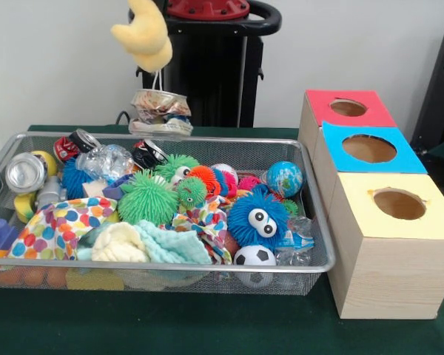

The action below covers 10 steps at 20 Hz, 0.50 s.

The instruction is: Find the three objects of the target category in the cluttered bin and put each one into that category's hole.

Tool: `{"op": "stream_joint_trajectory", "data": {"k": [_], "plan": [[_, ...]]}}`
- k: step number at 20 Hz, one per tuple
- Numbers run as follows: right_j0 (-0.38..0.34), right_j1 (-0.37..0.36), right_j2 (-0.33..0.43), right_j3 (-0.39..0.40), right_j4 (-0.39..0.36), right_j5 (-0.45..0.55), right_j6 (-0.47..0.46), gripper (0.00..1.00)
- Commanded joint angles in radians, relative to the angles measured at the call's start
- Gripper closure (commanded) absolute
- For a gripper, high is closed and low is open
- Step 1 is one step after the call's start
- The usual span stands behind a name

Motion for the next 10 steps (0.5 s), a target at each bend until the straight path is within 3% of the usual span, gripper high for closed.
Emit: {"op": "stream_joint_trajectory", "data": {"k": [1, 10], "plan": [[0.033, 0.065, 0.000, -0.025, 0.034, 0.139, 0.342, 1.00], [0.066, 0.094, -0.005, -0.037, 0.055, 0.109, 0.400, 1.00]]}}
